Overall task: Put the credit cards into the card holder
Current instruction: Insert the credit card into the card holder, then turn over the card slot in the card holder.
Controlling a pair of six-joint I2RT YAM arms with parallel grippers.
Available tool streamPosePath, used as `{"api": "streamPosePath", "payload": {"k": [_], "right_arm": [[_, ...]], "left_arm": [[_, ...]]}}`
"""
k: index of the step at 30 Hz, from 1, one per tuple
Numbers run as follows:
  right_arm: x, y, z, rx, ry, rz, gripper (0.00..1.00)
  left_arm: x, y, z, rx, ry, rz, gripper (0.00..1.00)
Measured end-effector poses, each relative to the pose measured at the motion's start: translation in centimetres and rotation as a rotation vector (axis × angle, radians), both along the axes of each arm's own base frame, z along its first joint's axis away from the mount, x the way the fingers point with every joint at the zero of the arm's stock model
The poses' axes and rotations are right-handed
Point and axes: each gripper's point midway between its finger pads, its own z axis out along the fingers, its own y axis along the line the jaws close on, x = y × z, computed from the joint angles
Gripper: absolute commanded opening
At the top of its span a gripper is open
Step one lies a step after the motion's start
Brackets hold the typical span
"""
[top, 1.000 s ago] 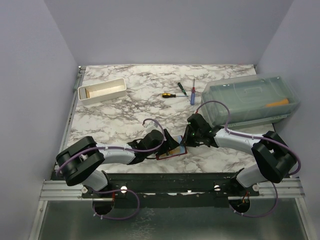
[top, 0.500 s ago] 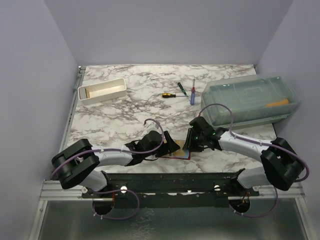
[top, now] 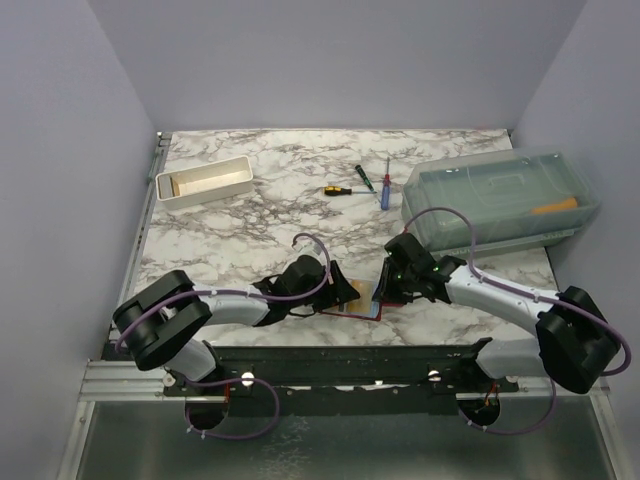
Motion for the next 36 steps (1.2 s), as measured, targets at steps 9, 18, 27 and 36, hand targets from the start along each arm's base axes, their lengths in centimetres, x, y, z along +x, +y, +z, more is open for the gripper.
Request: {"api": "streamPosePath", "payload": {"k": [9, 18, 27, 36], "right_arm": [[-0.8, -0.6, -1.8, -0.036, 0.051, -0.013, 0.14], [-0.8, -0.8, -2.0, -0.045, 0.057, -0.013, 0.13], [-1.2, -2.0, -0.3, -0.062, 0.020, -0.035, 0.31], [-1.1, -1.9, 1.0, -0.028, -0.012, -0.038, 0.47]], "left_arm": [[-0.2, -1.3, -0.3, -0.022, 0.009, -0.051, 0.64], [-0.8, -4.6, 0.1, -0.028, -0.008, -0.125, 0.70], [-1.1, -2.9, 1.3, 0.002, -0.025, -0.123, 0.72], [-0.9, -3.2, 1.0, 0.021, -0.027, -0.151, 0.34]]}}
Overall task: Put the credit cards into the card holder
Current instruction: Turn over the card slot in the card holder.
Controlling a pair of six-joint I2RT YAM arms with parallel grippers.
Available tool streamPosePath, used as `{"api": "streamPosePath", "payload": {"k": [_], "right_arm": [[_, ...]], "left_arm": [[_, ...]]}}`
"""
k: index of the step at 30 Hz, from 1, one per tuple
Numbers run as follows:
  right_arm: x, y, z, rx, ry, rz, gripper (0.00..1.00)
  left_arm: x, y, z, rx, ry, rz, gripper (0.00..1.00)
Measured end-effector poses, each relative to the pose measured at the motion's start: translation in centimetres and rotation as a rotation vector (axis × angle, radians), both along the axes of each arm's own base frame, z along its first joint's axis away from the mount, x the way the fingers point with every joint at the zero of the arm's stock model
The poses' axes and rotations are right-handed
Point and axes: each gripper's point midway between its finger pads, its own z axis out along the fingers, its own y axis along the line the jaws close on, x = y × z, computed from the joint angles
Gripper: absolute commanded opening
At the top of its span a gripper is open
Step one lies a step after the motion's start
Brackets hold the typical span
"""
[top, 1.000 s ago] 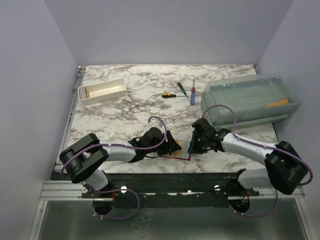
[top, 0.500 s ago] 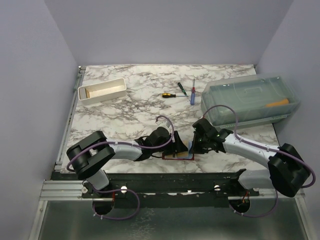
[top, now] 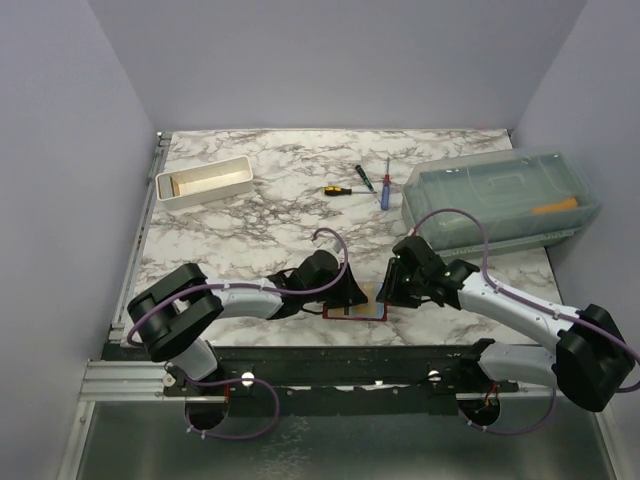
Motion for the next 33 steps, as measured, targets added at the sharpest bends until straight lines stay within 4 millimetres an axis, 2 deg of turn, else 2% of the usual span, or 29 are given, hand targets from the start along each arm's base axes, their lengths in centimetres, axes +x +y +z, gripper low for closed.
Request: {"api": "streamPosePath", "payload": {"k": [7, 20, 23, 25, 28, 30, 33], "right_arm": [[1.0, 1.3, 0.7, 0.106, -0.004, -0.010, 0.47], [1.5, 3.0, -0.5, 0.187, 0.039, 0.023, 0.49], [1.6, 3.4, -0.5, 0.211, 0.041, 0.035, 0.41], [1.7, 3.9, -0.2, 0.234, 0.035, 0.052, 0.38], [1.7, 4.6, 0.4, 0.275, 0.029, 0.077, 0.38], [1.6, 5.2, 0.9, 0.305, 0.025, 0.096, 0.38], [1.5, 6.1, 1.7, 0.363, 0.021, 0.137, 0.39]], "left_arm": [[0.3, 0.3, -2.5, 0.039, 0.044, 0.011, 0.24], [0.5, 0.9, -3.1, 0.030, 0.048, 0.029, 0.21], [0.6, 0.9, -3.1, 0.029, 0.048, 0.029, 0.21], [0.5, 0.9, -3.1, 0.029, 0.048, 0.029, 0.27], [0.5, 0.9, -2.8, 0.025, 0.042, 0.026, 0.54], [0.5, 1.3, -2.1, 0.014, 0.033, 0.030, 0.61], [0.6, 3.3, -0.8, 0.018, 0.026, 0.061, 0.66]]}}
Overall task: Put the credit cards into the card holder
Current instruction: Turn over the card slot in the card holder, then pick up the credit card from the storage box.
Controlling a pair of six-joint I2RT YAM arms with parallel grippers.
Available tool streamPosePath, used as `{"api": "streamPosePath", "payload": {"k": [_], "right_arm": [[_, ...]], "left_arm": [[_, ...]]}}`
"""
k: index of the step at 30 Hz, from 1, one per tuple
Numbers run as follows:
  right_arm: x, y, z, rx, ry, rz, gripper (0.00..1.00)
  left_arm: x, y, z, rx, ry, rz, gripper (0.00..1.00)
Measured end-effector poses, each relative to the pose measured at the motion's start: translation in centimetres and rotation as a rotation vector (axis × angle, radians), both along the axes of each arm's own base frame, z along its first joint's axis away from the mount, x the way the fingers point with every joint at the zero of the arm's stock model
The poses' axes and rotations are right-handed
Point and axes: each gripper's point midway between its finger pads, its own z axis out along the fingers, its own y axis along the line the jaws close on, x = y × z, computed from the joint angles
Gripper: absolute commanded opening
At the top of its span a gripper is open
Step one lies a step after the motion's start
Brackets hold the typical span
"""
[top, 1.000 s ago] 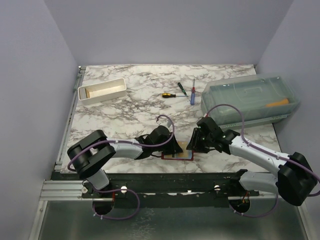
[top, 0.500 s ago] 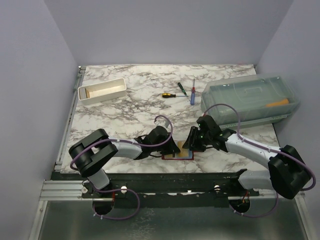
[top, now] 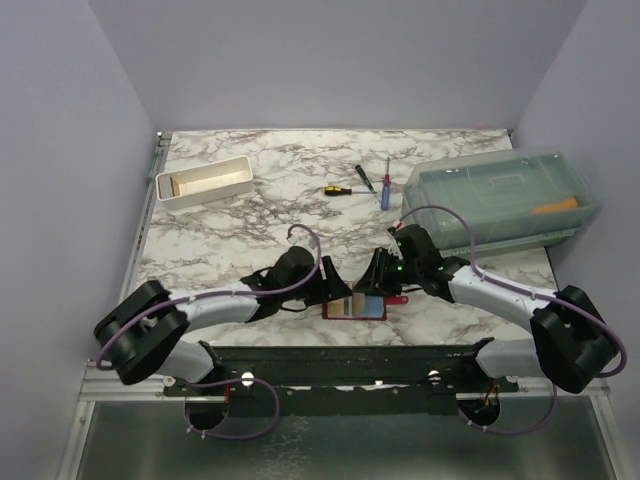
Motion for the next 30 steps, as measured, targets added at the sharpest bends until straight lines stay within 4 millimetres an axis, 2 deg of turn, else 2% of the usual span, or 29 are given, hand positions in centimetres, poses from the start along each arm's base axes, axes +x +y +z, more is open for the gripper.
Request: {"api": "streamPosePath", "payload": {"k": [2, 6, 8, 11, 13, 16, 21, 24, 30], "right_arm": [[0.2, 0.7, 0.1, 0.031, -0.004, 0.022, 0.40], [0.0, 2.5, -0.6, 0.079, 0.027, 0.089, 0.40], [0.0, 3.8, -0.5, 0.101, 0.042, 0.130, 0.47], [0.0, 5.0, 0.5, 0.140, 0.023, 0.177, 0.53], [0.0, 5.2, 1.3, 0.138, 0.000, 0.195, 0.54], [1.4, 4.9, 3.0, 0.075, -0.063, 0.188, 0.56], [3.0, 3.6, 5.5, -0.015, -0.182, 0.177, 0.57], [2.8, 2.4, 5.5, -0.066, -0.201, 0.180, 0.58], [2.3, 1.0, 4.7, -0.130, -0.198, 0.202, 0.59]], "left_arm": [[0.3, 1.6, 1.7, -0.017, -0.009, 0.025, 0.68], [1.1, 4.6, 8.1, -0.104, -0.085, 0.051, 0.79], [2.0, 6.8, 11.2, -0.107, -0.132, 0.090, 0.80], [4.4, 10.9, 15.7, -0.058, -0.214, 0.191, 0.81], [6.2, 13.3, 17.3, -0.010, -0.241, 0.268, 0.82], [9.7, 17.9, 17.2, 0.119, -0.233, 0.417, 0.82], [16.0, 24.8, 14.3, 0.436, -0.179, 0.589, 0.84], [19.5, 28.5, 14.0, 0.593, -0.182, 0.639, 0.84], [24.2, 35.3, 15.4, 0.805, -0.227, 0.699, 0.85]]}}
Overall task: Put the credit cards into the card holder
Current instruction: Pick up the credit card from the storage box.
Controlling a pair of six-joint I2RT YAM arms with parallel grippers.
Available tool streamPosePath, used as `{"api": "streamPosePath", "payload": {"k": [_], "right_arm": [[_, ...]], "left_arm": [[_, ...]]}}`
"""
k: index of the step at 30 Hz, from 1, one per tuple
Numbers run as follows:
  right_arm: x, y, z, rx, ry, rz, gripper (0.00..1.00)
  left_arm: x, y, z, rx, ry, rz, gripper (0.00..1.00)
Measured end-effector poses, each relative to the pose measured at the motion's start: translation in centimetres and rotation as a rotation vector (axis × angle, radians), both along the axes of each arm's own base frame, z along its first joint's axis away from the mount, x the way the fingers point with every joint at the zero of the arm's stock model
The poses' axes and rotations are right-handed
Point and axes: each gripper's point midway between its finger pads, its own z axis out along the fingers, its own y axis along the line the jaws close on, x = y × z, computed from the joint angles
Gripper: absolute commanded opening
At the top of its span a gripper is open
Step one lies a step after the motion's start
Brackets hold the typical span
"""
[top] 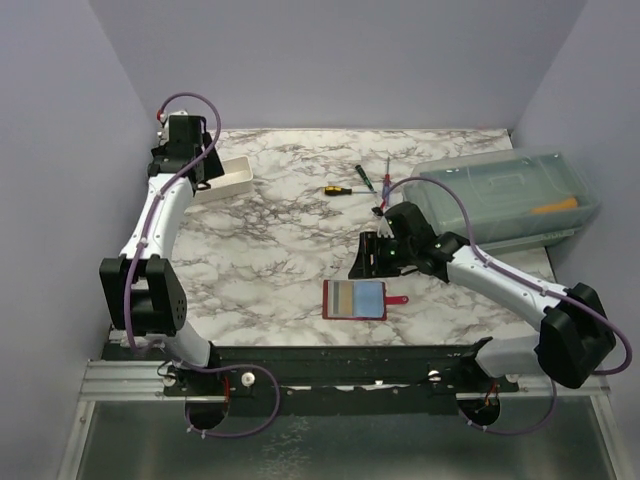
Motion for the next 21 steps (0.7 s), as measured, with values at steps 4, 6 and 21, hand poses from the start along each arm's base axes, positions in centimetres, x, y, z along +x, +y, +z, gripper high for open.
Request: {"api": "streamPosePath", "payload": {"k": [4, 6, 21], "right_arm": [[0.0, -0.6, -0.1, -0.018, -0.009, 0.013, 0.59], [0.2, -0.9, -0.1, -0.016, -0.009, 0.011, 0.59], [0.7, -2.2, 0.7, 0.024, 0.013, 0.019, 0.59]], "left_arm": [[3.1, 3.8, -0.3, 0.085, 0.021, 0.029, 0.87], [4.3, 5.6, -1.1, 0.101, 0.046, 0.047, 0.88], [8.9, 12.1, -8.8, 0.176, 0.260, 0.093, 0.80]]}}
